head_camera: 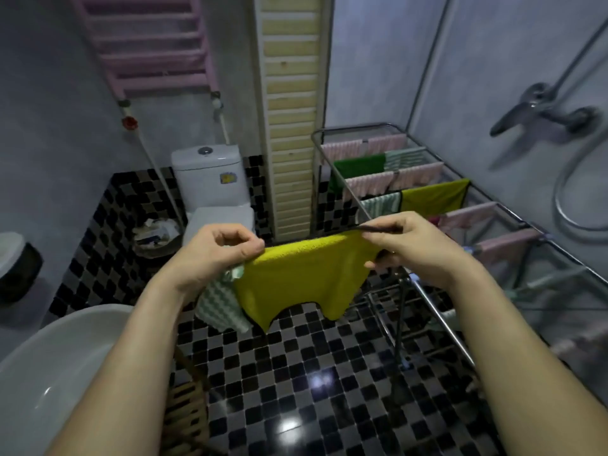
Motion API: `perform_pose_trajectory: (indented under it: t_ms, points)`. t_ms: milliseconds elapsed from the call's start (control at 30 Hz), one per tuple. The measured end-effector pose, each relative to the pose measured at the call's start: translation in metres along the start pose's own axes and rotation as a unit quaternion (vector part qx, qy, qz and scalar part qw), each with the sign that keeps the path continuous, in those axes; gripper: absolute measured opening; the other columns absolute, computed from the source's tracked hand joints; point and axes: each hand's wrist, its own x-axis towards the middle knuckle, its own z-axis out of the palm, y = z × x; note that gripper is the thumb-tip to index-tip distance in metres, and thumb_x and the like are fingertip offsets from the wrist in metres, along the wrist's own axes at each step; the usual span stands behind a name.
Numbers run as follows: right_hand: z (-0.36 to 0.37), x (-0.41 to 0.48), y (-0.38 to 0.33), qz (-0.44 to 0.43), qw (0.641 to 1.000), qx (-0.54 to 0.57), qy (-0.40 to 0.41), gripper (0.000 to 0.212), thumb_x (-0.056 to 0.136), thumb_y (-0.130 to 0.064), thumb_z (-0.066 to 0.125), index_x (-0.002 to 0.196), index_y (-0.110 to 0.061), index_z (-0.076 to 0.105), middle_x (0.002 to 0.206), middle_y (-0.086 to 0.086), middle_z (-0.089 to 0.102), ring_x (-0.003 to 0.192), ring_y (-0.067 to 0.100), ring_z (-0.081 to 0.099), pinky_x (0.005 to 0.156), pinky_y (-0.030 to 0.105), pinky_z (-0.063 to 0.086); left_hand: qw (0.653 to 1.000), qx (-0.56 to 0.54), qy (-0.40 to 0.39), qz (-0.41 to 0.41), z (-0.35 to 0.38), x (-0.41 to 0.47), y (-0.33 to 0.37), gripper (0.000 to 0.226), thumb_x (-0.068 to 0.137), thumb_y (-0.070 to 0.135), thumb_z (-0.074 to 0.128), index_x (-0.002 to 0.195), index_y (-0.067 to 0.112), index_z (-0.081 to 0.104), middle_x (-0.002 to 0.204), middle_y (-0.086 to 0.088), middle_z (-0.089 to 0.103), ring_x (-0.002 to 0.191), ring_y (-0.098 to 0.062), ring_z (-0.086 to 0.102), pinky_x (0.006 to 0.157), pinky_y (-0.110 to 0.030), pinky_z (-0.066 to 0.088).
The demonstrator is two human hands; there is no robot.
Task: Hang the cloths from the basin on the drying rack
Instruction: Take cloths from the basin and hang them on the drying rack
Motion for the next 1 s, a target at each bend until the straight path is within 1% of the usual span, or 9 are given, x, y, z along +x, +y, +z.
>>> perform_pose_trajectory:
  t_ms: [67, 200, 367, 533, 633, 733, 800, 900, 1000]
  points:
    - [-0.007, -0.012, 0.007, -0.026, 0.997, 0.056, 0.052, 0.018, 0.090, -0.001, 0.059, 0.089, -0.013, 0.073, 0.087, 0.005, 0.069, 0.080, 0.016, 0.068, 0.066, 0.028, 0.058, 0.997, 0.052, -0.056, -0.009, 0.014, 0.002, 0.010, 0.013, 0.076, 0.034, 0.075, 0.072, 0.021, 0.077, 0.069, 0.004, 0.070, 0.065, -0.005, 0.062, 0.058, -0.015, 0.048]
    - [-0.027, -0.040, 0.014, -0.098, 0.973, 0.062, 0.199, 0.017, 0.087, -0.001, 0.064, 0.085, -0.016, 0.071, 0.083, 0.004, 0.066, 0.075, 0.015, 0.065, 0.061, 0.024, 0.057, 0.975, 0.094, -0.200, -0.008, 0.046, 0.009, 0.036, 0.031, 0.081, 0.032, 0.066, 0.087, 0.004, 0.077, 0.088, -0.016, 0.075, 0.087, -0.033, 0.070, 0.083, -0.040, 0.056]
    - [-0.066, -0.069, 0.020, -0.139, 0.938, -0.037, 0.316, 0.010, 0.086, -0.014, 0.070, 0.090, -0.024, 0.073, 0.080, -0.006, 0.066, 0.079, 0.014, 0.064, 0.066, 0.035, 0.059, 0.955, 0.022, -0.295, 0.017, 0.089, 0.022, 0.054, 0.016, 0.080, 0.015, 0.068, 0.086, 0.001, 0.074, 0.081, -0.010, 0.072, 0.074, -0.018, 0.066, 0.068, -0.024, 0.053]
    - [-0.124, -0.114, 0.030, -0.157, 0.875, -0.160, 0.428, 0.013, 0.092, -0.018, 0.062, 0.097, -0.022, 0.073, 0.084, -0.007, 0.067, 0.076, -0.001, 0.057, 0.074, 0.023, 0.048, 0.936, 0.050, -0.341, 0.076, 0.182, 0.034, 0.066, 0.021, 0.095, 0.032, 0.058, 0.096, 0.011, 0.058, 0.080, -0.010, 0.048, 0.071, -0.025, 0.040, 0.061, -0.040, 0.032]
    - [-0.162, -0.134, 0.045, -0.137, 0.863, -0.170, 0.456, 0.023, 0.093, -0.024, 0.058, 0.106, -0.011, 0.072, 0.091, -0.003, 0.067, 0.088, 0.008, 0.059, 0.082, 0.030, 0.049, 0.929, 0.072, -0.348, 0.101, 0.240, 0.033, 0.073, 0.012, 0.099, 0.029, 0.051, 0.104, 0.018, 0.054, 0.078, -0.008, 0.045, 0.065, -0.021, 0.037, 0.058, -0.032, 0.031]
    - [-0.206, -0.157, 0.068, -0.114, 0.865, -0.122, 0.473, 0.038, 0.086, -0.038, 0.053, 0.090, -0.003, 0.070, 0.073, 0.001, 0.055, 0.072, 0.014, 0.051, 0.070, 0.036, 0.047, 0.924, 0.087, -0.352, 0.126, 0.303, 0.033, 0.084, 0.017, 0.098, 0.033, 0.052, 0.108, 0.022, 0.060, 0.078, -0.012, 0.057, 0.063, -0.013, 0.048, 0.060, -0.030, 0.039]
    - [-0.229, -0.168, 0.082, -0.102, 0.869, -0.055, 0.480, 0.043, 0.086, -0.036, 0.054, 0.085, 0.006, 0.063, 0.069, 0.007, 0.046, 0.066, 0.019, 0.045, 0.062, 0.035, 0.042, 0.917, 0.057, -0.375, 0.122, 0.329, 0.032, 0.091, 0.029, 0.094, 0.042, 0.056, 0.095, 0.015, 0.066, 0.077, -0.030, 0.050, 0.063, -0.023, 0.044, 0.059, -0.037, 0.035]
    - [-0.275, -0.203, 0.107, -0.079, 0.870, -0.012, 0.487, 0.045, 0.083, -0.036, 0.056, 0.079, 0.009, 0.059, 0.067, 0.009, 0.041, 0.062, 0.019, 0.039, 0.059, 0.032, 0.033, 0.894, 0.010, -0.434, 0.107, 0.390, 0.033, 0.095, 0.053, 0.091, 0.044, 0.058, 0.070, -0.004, 0.046, 0.065, -0.023, 0.025, 0.057, -0.029, 0.022, 0.058, -0.041, 0.023]
    - [-0.310, -0.232, 0.128, -0.072, 0.871, -0.047, 0.484, 0.051, 0.083, -0.033, 0.056, 0.078, 0.018, 0.052, 0.069, 0.007, 0.041, 0.062, 0.018, 0.036, 0.058, 0.031, 0.027, 0.873, -0.030, -0.483, 0.060, 0.444, 0.027, 0.092, 0.057, 0.089, 0.041, 0.062, 0.087, -0.016, 0.055, 0.075, -0.031, 0.051, 0.069, -0.030, 0.044, 0.066, -0.047, 0.037]
